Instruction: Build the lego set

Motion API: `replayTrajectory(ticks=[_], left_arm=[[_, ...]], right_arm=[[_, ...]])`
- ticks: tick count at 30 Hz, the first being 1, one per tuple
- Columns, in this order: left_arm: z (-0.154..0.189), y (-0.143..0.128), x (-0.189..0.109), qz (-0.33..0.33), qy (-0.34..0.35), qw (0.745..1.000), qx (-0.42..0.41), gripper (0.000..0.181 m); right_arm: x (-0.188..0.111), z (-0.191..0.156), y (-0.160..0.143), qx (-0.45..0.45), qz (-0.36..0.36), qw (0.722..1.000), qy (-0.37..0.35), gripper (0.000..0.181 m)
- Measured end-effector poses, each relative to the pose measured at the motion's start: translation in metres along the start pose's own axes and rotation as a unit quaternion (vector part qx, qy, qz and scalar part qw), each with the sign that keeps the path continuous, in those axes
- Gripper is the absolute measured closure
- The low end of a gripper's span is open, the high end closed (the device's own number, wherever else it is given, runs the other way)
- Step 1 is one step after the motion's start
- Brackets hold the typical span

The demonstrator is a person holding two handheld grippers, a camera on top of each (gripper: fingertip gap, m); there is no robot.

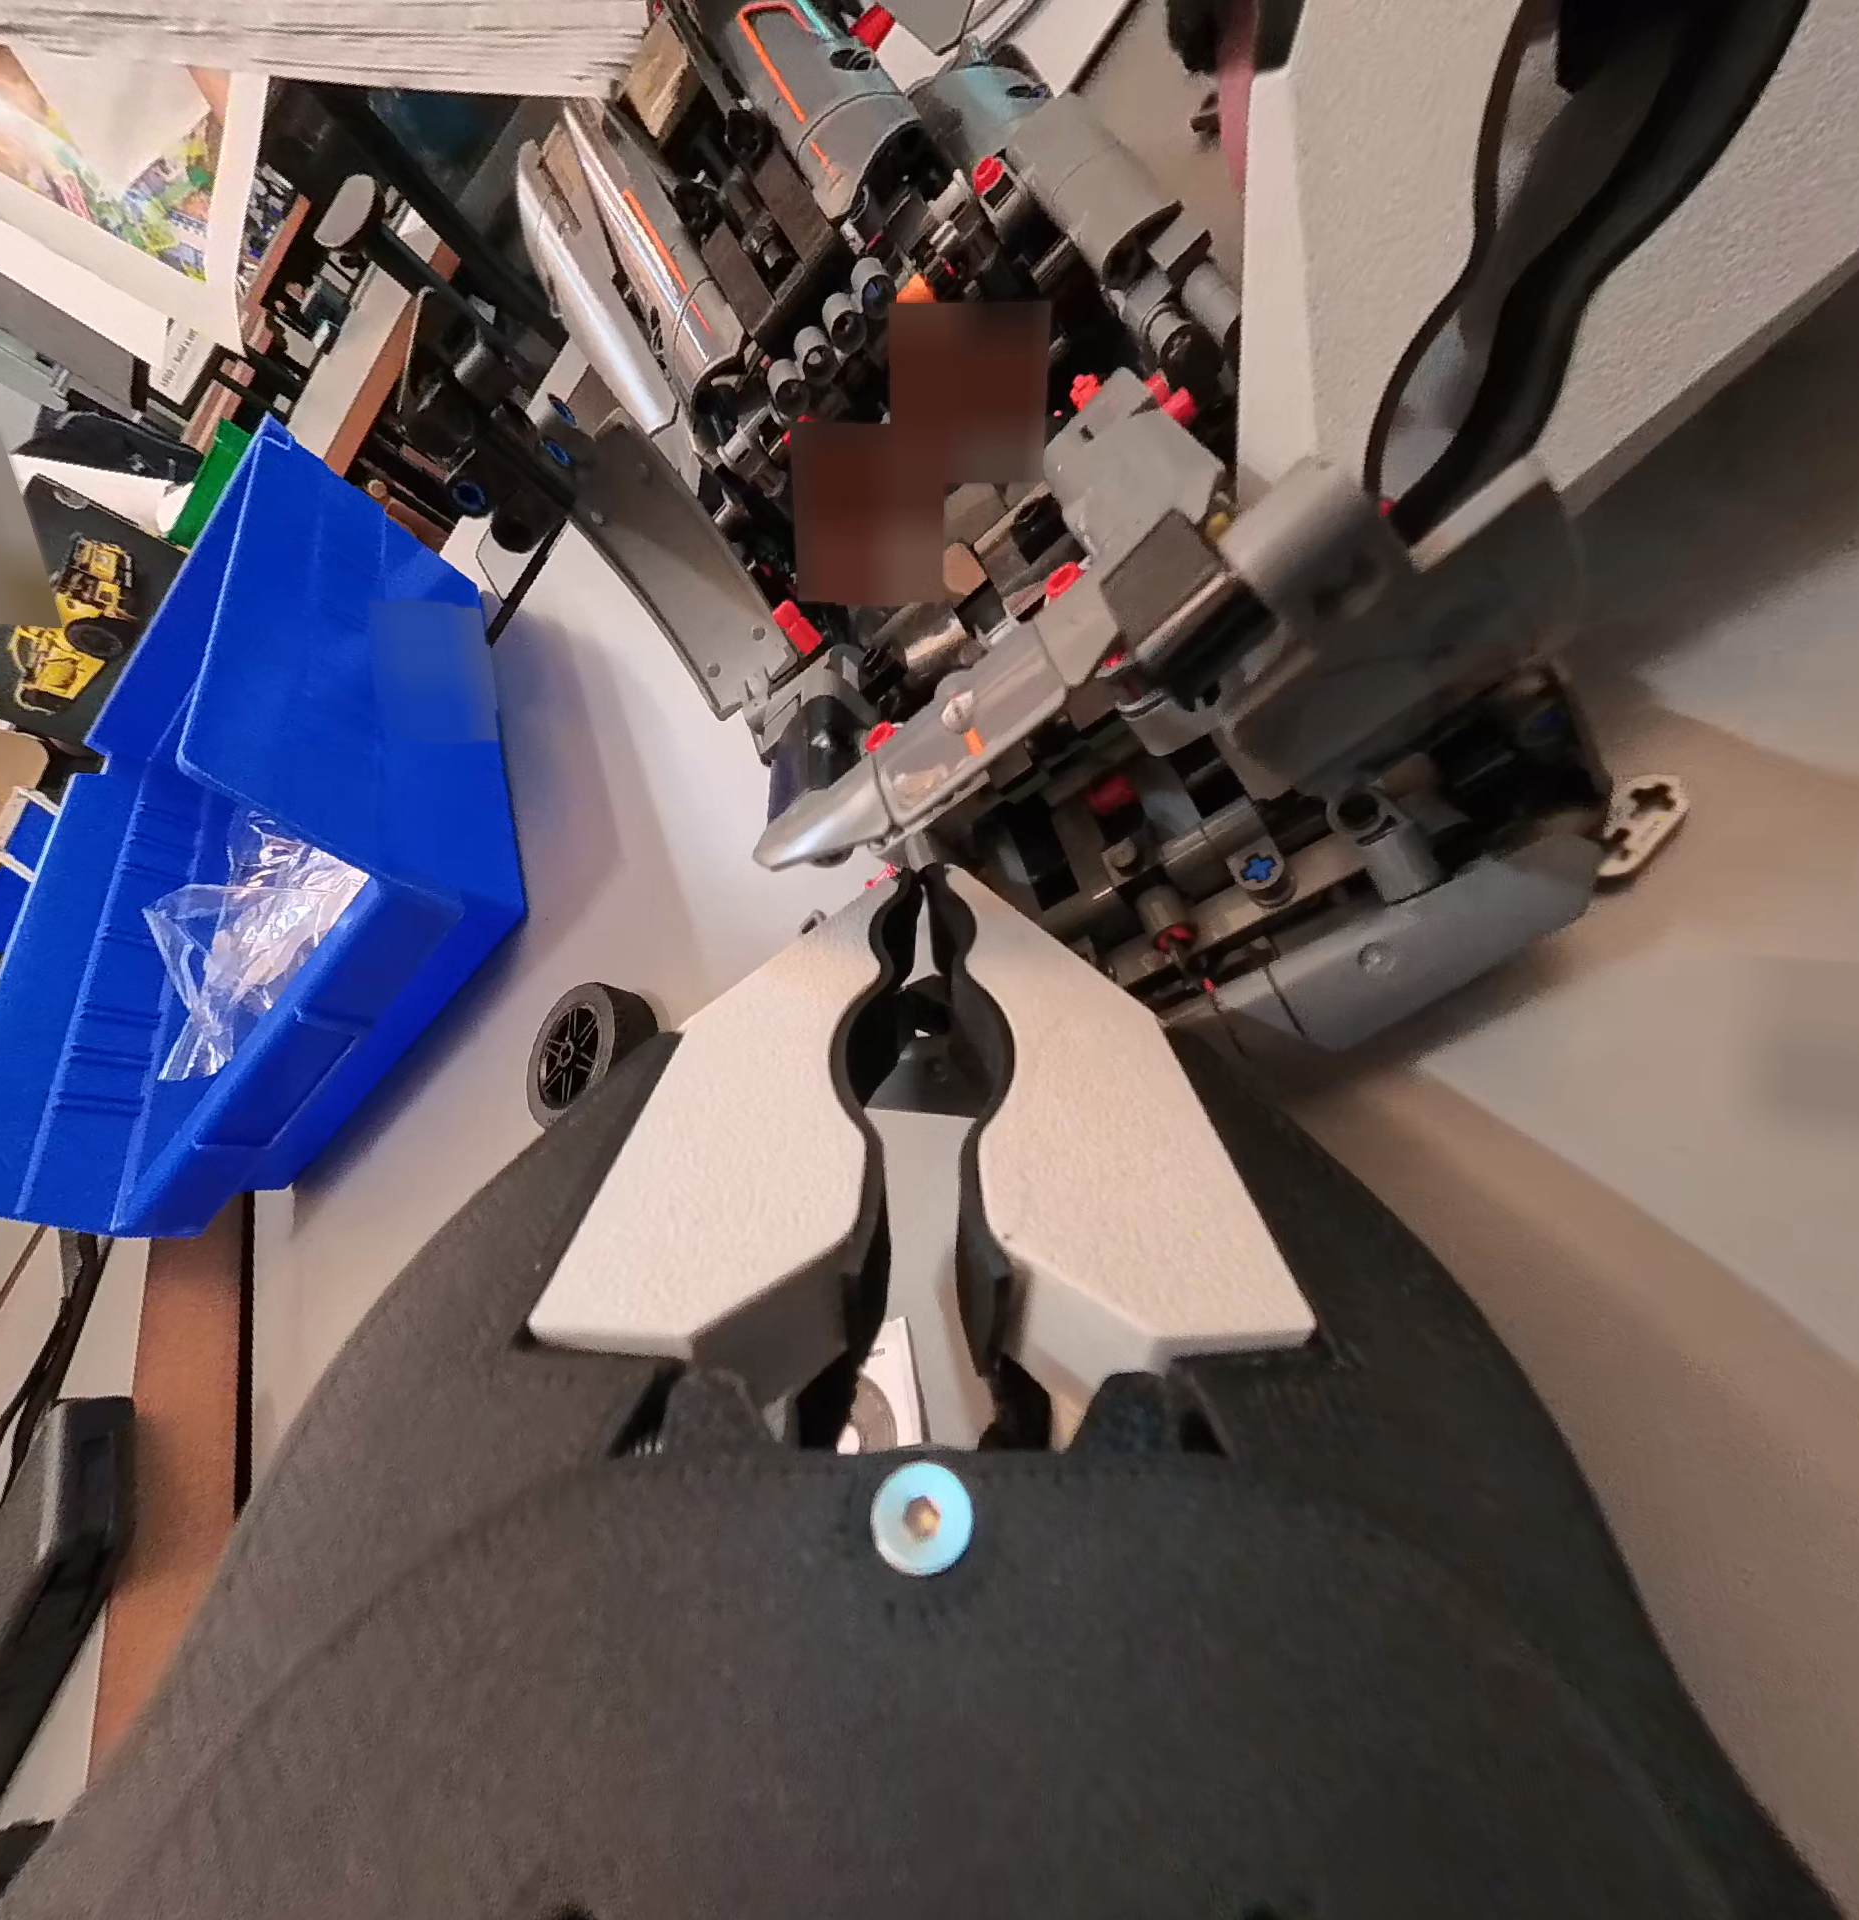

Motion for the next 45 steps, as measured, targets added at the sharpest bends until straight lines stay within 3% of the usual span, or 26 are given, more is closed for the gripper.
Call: replayTrajectory(ticks=[6, 11, 13, 19, 25, 31, 37, 45], left_arm=[[0.000, 0.000, 0.000, -0.002, 0.002, 1.000, -0.001, 0.181], [-0.001, 0.000, -0.001, -0.003, 0.002, 1.000, -0.003, 0.181], [0.000, 0.000, 0.000, 0.000, 0.005, 1.000, 0.001, 0.181], [0.002, 0.000, 0.001, -0.001, 0.000, 1.000, 0.012, 0.181], [-0.001, -0.001, -0.002, -0.001, 0.010, 1.000, 0.019, 0.173], [-0.009, -0.002, -0.024, -0.001, 0.013, 0.999, 0.040, 0.153], [0.002, 0.005, -0.050, -0.017, 0.028, 0.995, 0.095, 0.158], [0.032, 0.026, -0.076, 0.020, -0.052, 0.998, 0.042, 0.160]], right_arm=[[0.001, 0.006, -0.004, 0.077, 0.037, 0.996, 0.038, 0.181], [0.002, 0.006, -0.003, 0.091, 0.047, 0.994, 0.044, 0.181], [-0.002, 0.007, 0.004, 0.086, 0.072, 0.992, 0.053, 0.181], [-0.015, 0.013, 0.000, 0.024, 0.027, 0.999, 0.031, 0.181], [-0.024, 0.013, -0.002, -0.006, 0.003, 0.997, 0.075, 0.181], [-0.039, 0.022, -0.005, 0.026, -0.015, 0.995, 0.091, 0.179], [-0.043, 0.033, -0.008, 0.098, -0.026, 0.987, 0.125, 0.174], [-0.048, 0.035, -0.015, 0.171, -0.051, 0.980, 0.082, 0.170]])
Point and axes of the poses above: each gripper's, where its closed fingertips meet, x out along the fingers, y out of its top, z = x × y across the jaws, the point moved 10 cm from there along -x, back along the fingers, and after that the axes turned 1 degree about z, right-handed, at the moved point
